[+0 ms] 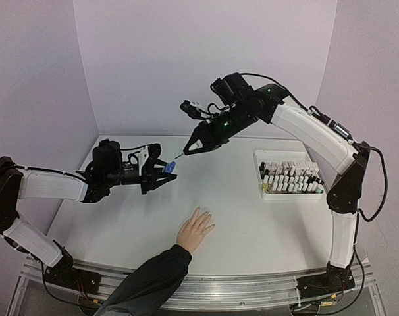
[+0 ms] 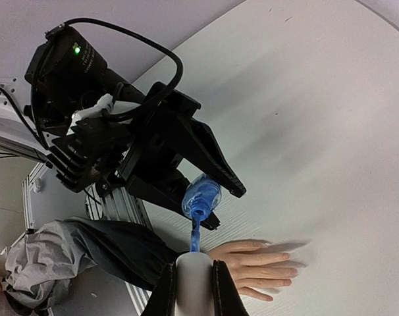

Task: Paint the nails
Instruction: Close the cap of the nail polish bottle.

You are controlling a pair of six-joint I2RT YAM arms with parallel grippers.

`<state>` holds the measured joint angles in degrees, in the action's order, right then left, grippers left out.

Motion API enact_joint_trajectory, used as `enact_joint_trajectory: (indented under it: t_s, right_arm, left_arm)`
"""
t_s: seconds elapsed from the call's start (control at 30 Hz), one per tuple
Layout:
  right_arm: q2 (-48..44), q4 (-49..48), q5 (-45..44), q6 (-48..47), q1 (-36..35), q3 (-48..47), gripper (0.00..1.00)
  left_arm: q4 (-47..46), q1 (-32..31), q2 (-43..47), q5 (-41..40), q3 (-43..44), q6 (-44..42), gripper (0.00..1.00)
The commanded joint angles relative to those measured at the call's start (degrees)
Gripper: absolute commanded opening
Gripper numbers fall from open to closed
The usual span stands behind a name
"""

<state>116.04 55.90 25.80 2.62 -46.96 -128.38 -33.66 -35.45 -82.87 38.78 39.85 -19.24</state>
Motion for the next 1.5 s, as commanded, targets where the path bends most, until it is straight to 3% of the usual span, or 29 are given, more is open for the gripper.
enact_joint_trajectory:
  t_s: [0.0, 0.93, 1.47]
  right_arm:
    - [0.8, 1.9, 2.2, -0.4, -0.2, -2.2, 0.00]
    - [2.1, 4.0, 1.5, -2.2, -0.3, -1.7, 0.00]
    - [6.0, 4.1, 3.6, -1.3, -0.5, -6.3, 0.00]
  left_arm:
    - [0.5, -0.3, 1.1, 1.4, 3.3, -2.2, 0.00]
    - [2.3, -0.4, 0.5, 1.1, 4.3, -5.0, 0.00]
    - [5.1, -0.6, -0.4, 1.8, 5.9, -8.8, 0.00]
